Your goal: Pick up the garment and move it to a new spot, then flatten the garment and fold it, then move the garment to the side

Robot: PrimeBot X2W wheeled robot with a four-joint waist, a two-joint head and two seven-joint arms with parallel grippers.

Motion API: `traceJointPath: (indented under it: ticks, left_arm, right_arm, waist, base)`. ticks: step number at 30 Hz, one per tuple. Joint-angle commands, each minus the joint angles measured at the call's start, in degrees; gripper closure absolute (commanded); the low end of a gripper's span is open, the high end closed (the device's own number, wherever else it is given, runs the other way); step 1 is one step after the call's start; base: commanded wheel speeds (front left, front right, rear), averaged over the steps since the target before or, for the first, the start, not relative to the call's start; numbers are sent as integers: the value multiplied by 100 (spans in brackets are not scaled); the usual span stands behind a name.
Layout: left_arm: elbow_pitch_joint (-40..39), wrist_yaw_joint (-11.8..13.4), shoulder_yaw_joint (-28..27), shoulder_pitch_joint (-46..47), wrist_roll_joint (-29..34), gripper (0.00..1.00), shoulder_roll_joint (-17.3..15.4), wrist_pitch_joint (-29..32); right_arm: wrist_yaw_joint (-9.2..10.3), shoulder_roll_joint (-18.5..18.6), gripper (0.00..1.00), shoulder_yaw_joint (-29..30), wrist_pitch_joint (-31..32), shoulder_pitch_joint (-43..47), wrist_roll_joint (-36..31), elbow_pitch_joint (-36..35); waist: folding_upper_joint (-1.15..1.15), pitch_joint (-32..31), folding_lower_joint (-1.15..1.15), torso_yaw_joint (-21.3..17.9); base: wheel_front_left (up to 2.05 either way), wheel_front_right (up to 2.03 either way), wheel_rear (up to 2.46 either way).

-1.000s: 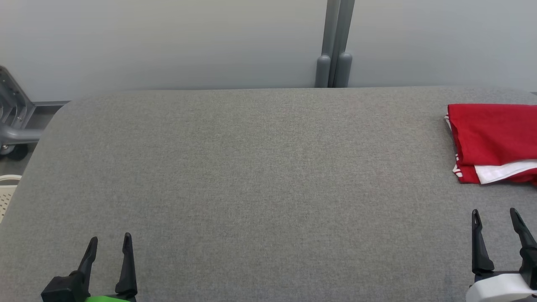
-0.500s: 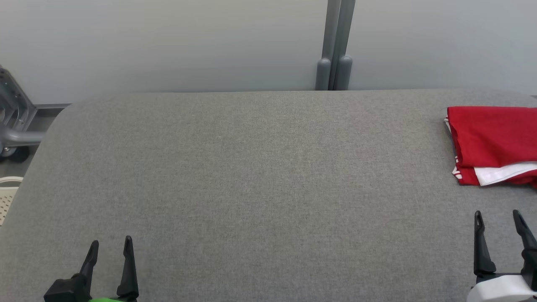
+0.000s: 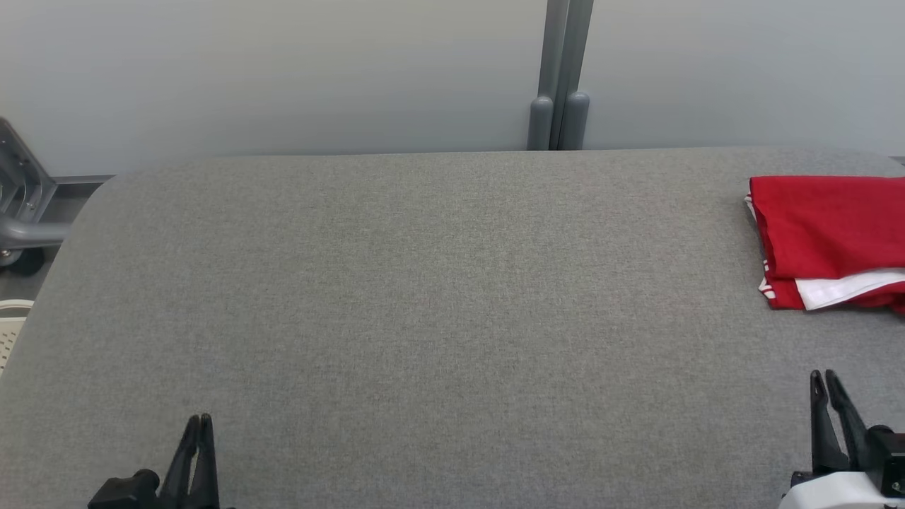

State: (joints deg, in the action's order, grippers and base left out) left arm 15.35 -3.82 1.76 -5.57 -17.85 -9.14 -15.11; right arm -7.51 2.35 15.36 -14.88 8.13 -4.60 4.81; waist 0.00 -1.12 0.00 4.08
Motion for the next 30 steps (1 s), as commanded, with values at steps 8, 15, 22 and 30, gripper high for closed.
traceJointPath:
  ticks: [8,15,22,30]
  left_arm:
    - [164,-25,-50,96,-496,100,112,161]
    - [124,-60,-121,204,-1181,100,162,349]
    - [90,-92,-186,305,-1814,100,206,523]
    - [56,-127,-260,414,-2477,100,254,708]
  right_arm:
    - [0,-57,100,3,226,-148,631,297]
    - [0,-43,100,-107,396,-260,1535,332]
    - [1,-30,100,-199,559,-373,2358,374]
    - [1,-18,100,-280,744,-501,3218,433]
  waist:
    - [0,5,0,-18]
    - [0,12,0,-40]
    - [0,20,0,-63]
    - [0,28,0,-89]
  base:
    - [0,0,0]
    - [0,0,0]
    - [0,0,0]
    - [0,0,0]
